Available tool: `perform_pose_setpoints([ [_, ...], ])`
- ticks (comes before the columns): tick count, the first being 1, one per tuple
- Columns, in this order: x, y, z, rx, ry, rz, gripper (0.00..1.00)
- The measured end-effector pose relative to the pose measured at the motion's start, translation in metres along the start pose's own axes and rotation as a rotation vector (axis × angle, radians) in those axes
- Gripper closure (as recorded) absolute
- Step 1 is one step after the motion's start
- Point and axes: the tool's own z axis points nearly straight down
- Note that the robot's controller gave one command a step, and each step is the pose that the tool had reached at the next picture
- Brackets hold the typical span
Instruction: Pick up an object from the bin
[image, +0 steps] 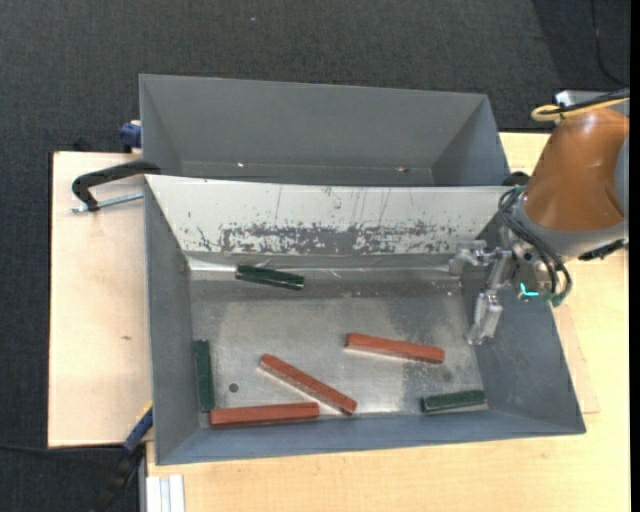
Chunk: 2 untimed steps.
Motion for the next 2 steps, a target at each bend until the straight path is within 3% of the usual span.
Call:
perform_pose_setpoints([
  [1, -0.002, 0.000, -0.004, 0.002, -0.008, -0.002, 0.00],
  [2, 0.037, 0.092, 0.074, -0.003, 0.001, 0.123, 0.00],
])
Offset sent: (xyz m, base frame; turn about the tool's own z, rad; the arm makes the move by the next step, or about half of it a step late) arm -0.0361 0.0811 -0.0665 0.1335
